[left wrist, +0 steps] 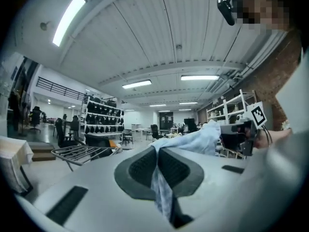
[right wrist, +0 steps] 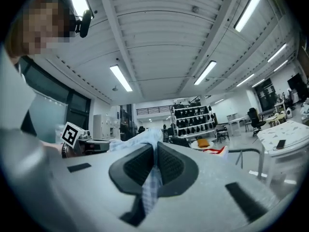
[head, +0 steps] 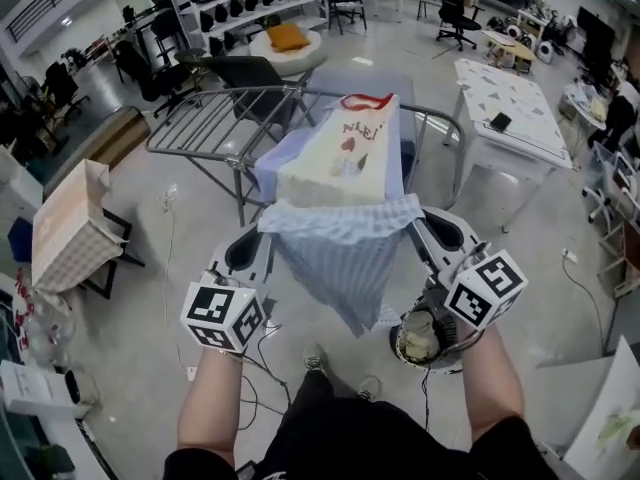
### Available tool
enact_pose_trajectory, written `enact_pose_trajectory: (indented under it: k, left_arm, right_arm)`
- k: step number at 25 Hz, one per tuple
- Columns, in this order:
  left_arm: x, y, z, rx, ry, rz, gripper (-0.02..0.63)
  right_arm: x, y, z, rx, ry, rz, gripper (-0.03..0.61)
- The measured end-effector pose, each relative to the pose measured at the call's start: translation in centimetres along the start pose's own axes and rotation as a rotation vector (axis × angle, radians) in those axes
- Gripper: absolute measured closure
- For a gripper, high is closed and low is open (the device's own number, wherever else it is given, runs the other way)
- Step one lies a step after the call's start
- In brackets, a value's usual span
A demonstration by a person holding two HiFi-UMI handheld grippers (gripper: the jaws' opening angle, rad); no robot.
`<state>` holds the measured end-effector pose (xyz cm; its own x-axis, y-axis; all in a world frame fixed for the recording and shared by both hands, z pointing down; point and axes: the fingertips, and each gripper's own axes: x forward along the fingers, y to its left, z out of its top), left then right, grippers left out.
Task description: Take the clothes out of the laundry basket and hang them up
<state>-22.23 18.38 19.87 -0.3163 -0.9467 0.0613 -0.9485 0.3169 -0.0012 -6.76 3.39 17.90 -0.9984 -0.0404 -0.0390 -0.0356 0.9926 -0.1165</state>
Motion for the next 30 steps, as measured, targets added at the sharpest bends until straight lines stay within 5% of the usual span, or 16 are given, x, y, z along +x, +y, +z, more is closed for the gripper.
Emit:
enact_pose_trajectory:
  k: [8,20,30]
  left_arm:
    - [-4.6,10.0,0.4,-0.014,-0.031,0.129,0.600]
    - [-7.4,28.2,1.0,-0.017,-0.053,0.130,0.600]
    - [-8.7,37.0,0.0,-0.050,-0.057,0.170,0.600]
  right_arm:
    - [8.9,6.3,-1.4,-0.020,0.036,0.114,0.563]
    - [25.0,14.8,-2.4,-0.027,0.025,0.110,0.563]
    - [33.3,18.9,-3.3,-0.032,0.044,0.136,0.563]
